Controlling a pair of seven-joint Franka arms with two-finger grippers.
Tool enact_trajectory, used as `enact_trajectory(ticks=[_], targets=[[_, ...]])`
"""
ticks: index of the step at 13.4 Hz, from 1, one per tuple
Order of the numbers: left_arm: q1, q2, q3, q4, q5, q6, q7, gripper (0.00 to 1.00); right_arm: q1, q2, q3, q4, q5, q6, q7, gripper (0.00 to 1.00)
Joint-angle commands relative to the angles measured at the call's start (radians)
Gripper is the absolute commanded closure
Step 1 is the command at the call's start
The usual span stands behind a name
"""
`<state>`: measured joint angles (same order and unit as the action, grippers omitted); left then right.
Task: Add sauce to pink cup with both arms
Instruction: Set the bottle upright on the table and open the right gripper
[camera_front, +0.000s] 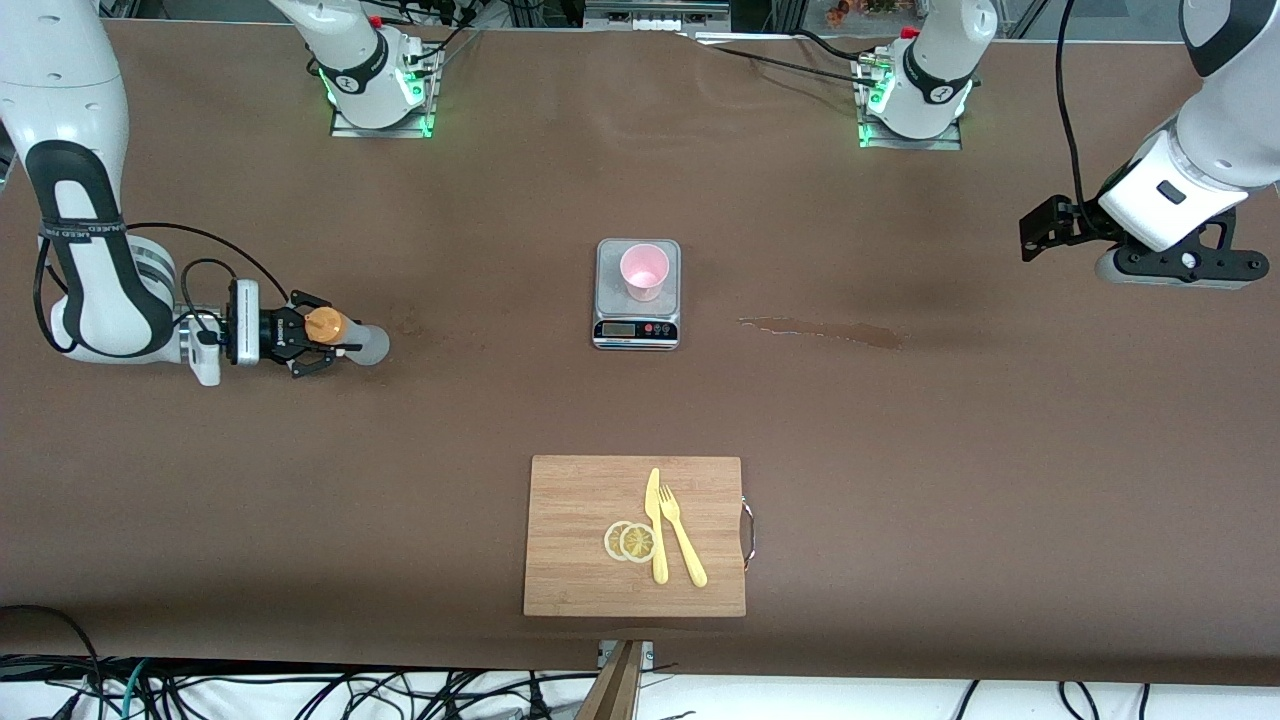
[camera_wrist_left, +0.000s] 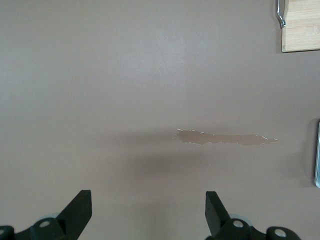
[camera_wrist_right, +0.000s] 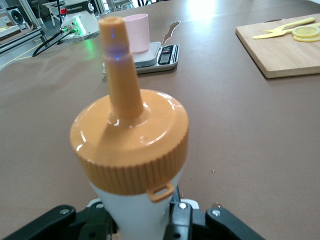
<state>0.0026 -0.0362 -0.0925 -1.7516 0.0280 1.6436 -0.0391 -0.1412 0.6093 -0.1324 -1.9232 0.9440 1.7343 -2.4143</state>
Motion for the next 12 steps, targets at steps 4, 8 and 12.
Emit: enact_trajectory(ticks=[4, 8, 12], targets=[[0.004, -0.013, -0.004, 0.006, 0.001, -0.018, 0.004, 0.0, -0.014, 0.001, -0.001, 0.001, 0.021, 0.007, -0.006, 0.0], [0.005, -0.013, -0.004, 0.007, 0.001, -0.018, 0.004, 0.0, -0.023, -0.034, -0.016, 0.003, 0.006, 0.001, 0.012, 0.0], [0.005, -0.013, -0.003, 0.006, 0.001, -0.019, 0.005, 0.0, -0.024, -0.091, -0.049, 0.003, -0.088, -0.004, 0.014, 0.0]])
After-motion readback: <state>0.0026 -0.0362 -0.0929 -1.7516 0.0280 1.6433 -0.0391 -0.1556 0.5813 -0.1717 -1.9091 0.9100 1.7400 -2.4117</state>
